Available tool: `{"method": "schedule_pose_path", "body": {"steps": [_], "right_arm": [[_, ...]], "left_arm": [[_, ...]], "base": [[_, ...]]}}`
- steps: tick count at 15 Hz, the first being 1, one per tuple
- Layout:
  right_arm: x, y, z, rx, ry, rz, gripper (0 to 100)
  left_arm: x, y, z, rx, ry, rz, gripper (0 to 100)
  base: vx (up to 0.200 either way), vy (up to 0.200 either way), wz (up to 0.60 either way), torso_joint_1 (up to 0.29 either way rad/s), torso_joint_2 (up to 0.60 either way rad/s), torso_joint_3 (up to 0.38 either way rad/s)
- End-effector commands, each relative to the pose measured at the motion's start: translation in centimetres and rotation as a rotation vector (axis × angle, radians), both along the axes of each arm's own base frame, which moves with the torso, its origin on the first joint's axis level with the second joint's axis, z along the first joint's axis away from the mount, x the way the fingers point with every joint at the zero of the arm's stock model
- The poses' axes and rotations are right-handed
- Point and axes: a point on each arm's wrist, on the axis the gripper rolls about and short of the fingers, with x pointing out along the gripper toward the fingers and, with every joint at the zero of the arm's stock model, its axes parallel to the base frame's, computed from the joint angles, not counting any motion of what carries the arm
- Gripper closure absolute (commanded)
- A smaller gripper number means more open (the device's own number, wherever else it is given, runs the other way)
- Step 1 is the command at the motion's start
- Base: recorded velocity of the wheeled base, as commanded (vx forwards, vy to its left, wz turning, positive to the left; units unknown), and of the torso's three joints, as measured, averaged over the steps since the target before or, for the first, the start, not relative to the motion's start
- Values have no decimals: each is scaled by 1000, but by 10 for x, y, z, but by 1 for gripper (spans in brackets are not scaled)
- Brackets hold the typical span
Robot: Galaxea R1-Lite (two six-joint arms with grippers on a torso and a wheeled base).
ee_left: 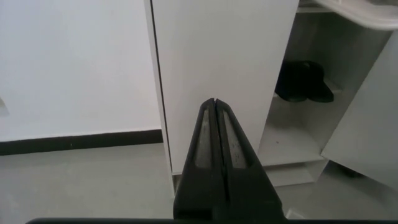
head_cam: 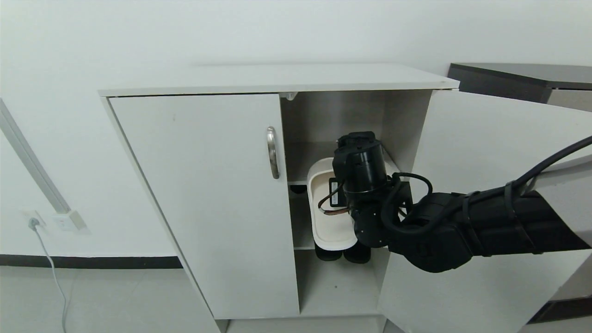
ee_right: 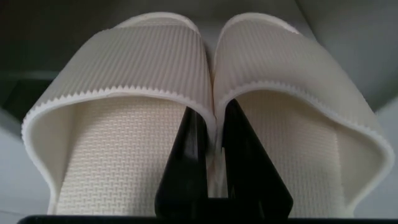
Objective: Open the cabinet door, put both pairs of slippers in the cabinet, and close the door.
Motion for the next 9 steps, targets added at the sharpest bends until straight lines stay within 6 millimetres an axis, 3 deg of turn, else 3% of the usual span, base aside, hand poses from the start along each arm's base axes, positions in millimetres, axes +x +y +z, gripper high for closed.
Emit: {"method": "schedule_pose_path", "body": {"steps": [1,3,9], "right_arm": [[0,0,1,3,-3,3,100],[0,0,1,2,-3,2,100],[25,-3,23,2,14,43,100]], "left_arm": [[0,0,0,0,1,1,100],[0,0,0,-2,2,1,100],[0,0,0,4,1,1,100]], "base": [[200,0,0,2,2,2],[200,0,0,2,-5,5],[0,0,0,0,0,0]]}}
